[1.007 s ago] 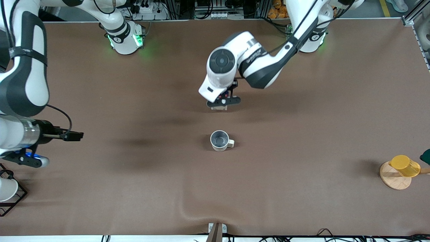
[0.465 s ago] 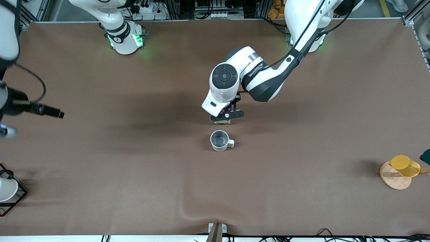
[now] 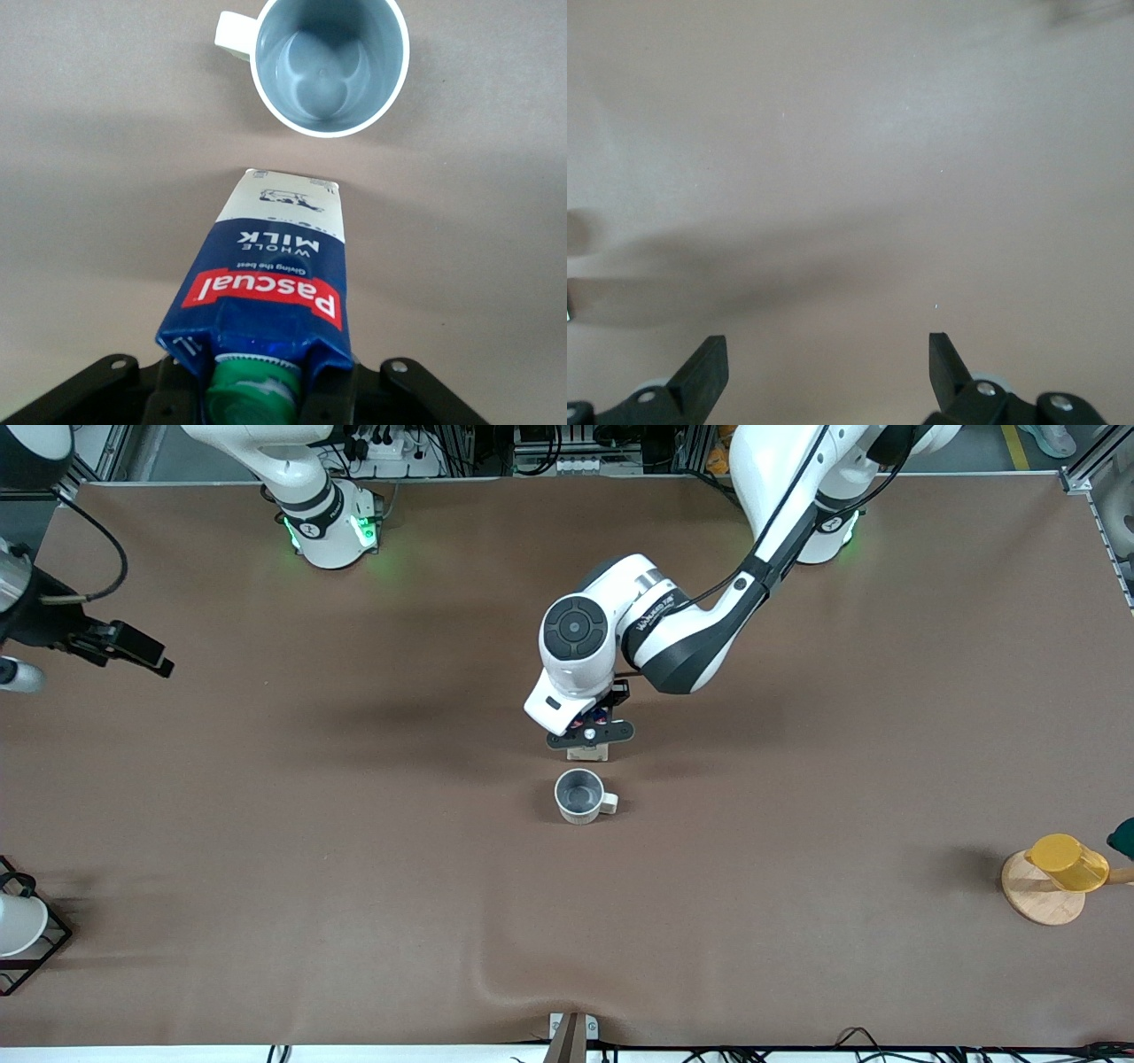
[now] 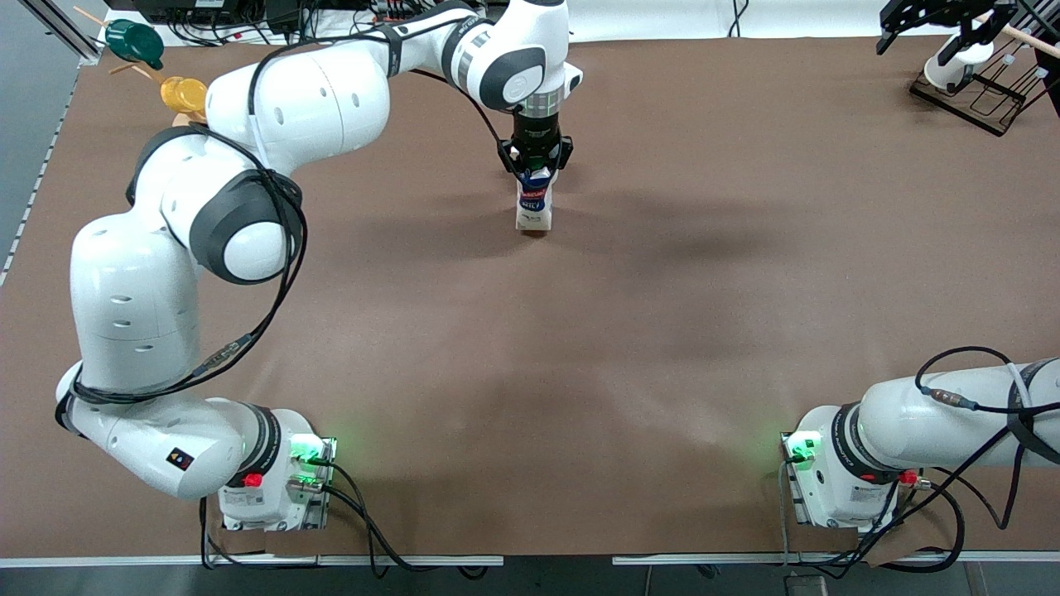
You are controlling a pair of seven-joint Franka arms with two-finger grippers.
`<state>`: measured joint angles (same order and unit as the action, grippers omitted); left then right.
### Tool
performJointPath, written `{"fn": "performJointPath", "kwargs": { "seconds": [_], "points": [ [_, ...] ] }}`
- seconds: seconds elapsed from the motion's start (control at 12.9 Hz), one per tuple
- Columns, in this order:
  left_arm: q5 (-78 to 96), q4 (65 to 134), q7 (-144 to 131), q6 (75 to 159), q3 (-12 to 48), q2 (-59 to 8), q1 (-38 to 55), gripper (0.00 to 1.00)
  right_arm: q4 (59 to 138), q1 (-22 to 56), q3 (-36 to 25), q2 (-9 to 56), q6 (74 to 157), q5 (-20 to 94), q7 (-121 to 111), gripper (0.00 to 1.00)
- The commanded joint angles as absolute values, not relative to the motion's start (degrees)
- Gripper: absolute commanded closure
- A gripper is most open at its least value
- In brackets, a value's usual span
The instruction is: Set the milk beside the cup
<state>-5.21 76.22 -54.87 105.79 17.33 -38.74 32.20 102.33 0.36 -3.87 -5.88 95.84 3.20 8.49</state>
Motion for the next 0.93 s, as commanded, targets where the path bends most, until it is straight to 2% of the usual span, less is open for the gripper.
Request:
{"fn": "performJointPath", "kwargs": {
  "seconds": [0.0,0.23,0.46,0.54,0.62,0.85],
  "points": [
    [-6.50,74.36,-53.44,106.60,16.70,-39.73,32.70,1.00,94.25,-0.44,-3.87,-0.81,93.08,2.02,9.22,0.00],
    [-6.50,74.36,-53.35,108.19,16.61,-40.69,32.70,1.00,87.91,-0.35,-3.87,2.63,88.78,2.02,9.84,0.00],
    [-6.50,74.44,-53.18,108.28,16.61,-40.78,32.61,1.00,86.75,-0.53,-3.87,3.43,88.33,1.32,9.84,0.00],
    [-6.42,74.44,-53.26,108.98,16.61,-40.87,32.61,0.90,86.75,-0.53,-3.87,3.43,88.33,1.06,9.84,0.00],
    [-6.42,74.53,-53.35,109.77,16.61,-40.78,32.26,0.01,86.75,-0.44,-3.87,3.43,88.33,1.05,9.84,0.00],
    [-6.42,74.71,-54.05,109.86,16.61,-39.99,32.52,0.00,85.78,-0.27,-3.87,3.43,88.24,0.53,9.76,0.00]
  ]
}}
